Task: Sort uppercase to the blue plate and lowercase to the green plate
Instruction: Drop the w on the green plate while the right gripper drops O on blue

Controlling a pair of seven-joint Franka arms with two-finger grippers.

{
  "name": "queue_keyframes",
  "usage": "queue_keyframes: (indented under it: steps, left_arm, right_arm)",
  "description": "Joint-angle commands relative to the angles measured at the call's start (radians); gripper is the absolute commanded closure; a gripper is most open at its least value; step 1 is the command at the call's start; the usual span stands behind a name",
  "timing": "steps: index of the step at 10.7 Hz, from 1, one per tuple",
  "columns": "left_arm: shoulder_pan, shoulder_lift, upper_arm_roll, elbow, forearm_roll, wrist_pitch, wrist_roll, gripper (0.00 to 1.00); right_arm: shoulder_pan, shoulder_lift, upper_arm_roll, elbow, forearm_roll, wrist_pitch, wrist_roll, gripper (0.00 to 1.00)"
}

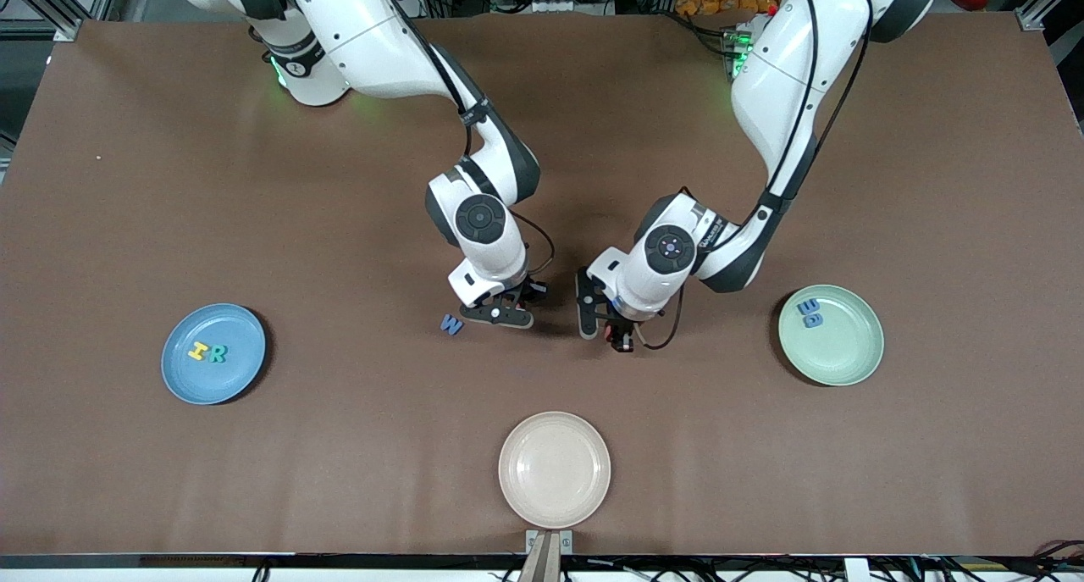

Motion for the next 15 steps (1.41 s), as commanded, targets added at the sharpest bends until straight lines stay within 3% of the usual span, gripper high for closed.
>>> queue_keyframes:
  steps: [1,5,7,10,12,14,15]
  left_arm:
    - [0.017,-0.034,0.026,-0.005,0.022,0.000,0.000,1.00]
    - [0.149,-0.195,0.026,0.000,0.022,-0.237,0.008,1.00]
    - [0.244,-0.246,0.029,-0.003,0.022,-0.340,0.031,1.00]
    - [0.272,-0.251,0.175,-0.035,0.022,-0.416,0.063,1.00]
    - [0.290,-0.239,0.239,-0.057,0.013,-0.416,0.065,1.00]
    - [0.296,-0.202,0.290,-0.066,-0.019,-0.398,0.051,1.00]
    - [0.296,-0.190,0.311,-0.066,-0.076,-0.387,0.051,0.48]
  right_arm:
    - [-0.011,0.006,-0.005,0.049,-0.004,-0.061,0.014,1.00]
    - [-0.160,-0.034,-0.058,0.069,-0.061,-0.193,-0.197,1.00]
    - [-0.215,-0.048,-0.173,0.069,-0.057,-0.283,-0.461,1.00]
    - [-0.348,-0.069,-0.289,0.067,-0.046,-0.383,-0.893,1.00]
    - [-0.498,-0.082,-0.289,0.069,-0.044,-0.406,-1.172,1.00]
    - [-0.566,-0.080,-0.289,0.067,-0.041,-0.406,-1.294,1.00]
    - [-0.583,-0.080,-0.284,0.069,-0.041,-0.406,-1.313,0.32]
